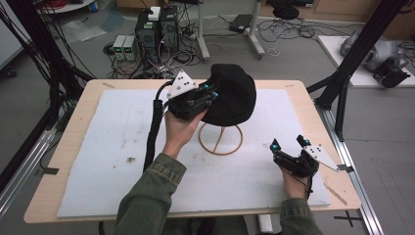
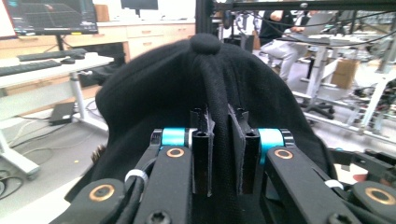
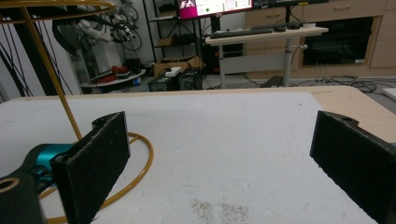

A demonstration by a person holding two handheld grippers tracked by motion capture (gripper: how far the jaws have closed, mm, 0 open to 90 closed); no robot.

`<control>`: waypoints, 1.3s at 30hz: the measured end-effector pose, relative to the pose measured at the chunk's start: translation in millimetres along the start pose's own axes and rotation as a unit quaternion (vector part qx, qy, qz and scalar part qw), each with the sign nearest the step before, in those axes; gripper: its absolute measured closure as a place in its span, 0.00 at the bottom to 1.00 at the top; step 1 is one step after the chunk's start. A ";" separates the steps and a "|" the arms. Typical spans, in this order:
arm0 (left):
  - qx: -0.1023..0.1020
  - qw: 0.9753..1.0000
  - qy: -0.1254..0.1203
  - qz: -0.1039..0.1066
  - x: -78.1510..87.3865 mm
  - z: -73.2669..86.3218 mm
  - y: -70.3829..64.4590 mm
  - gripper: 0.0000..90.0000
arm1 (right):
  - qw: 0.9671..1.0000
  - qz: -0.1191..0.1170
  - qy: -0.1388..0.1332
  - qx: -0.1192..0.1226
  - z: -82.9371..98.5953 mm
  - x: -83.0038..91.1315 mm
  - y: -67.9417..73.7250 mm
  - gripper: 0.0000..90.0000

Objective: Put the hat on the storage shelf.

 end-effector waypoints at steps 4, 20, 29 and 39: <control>-0.001 1.000 0.002 -0.003 -2.0 0.3 -0.8 0.86 | 1.000 -0.001 0.000 0.000 -0.4 0.4 0.1 0.04; 0.008 0.999 -0.015 -0.044 1.1 -3.3 4.5 0.40 | 1.000 -0.001 -0.004 -0.001 -1.7 1.3 -0.6 0.05; 0.010 0.998 -0.029 -0.057 8.6 4.5 7.9 0.22 | 1.000 0.001 -0.006 -0.011 -2.1 1.5 -2.0 0.05; 0.024 0.994 -0.062 -0.084 44.3 27.2 22.0 0.22 | 1.000 -0.004 -0.006 -0.001 -2.2 -0.8 3.4 0.05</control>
Point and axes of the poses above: each handheld gripper's, and its own axes: x roughly backward along the jaws, z roughly out of its underside, y roughly to its left, the point moved 6 cm from there along -x, roughly forward along the jaws, and after that the axes turned 13 degrees about y, right-handed, at the moved point
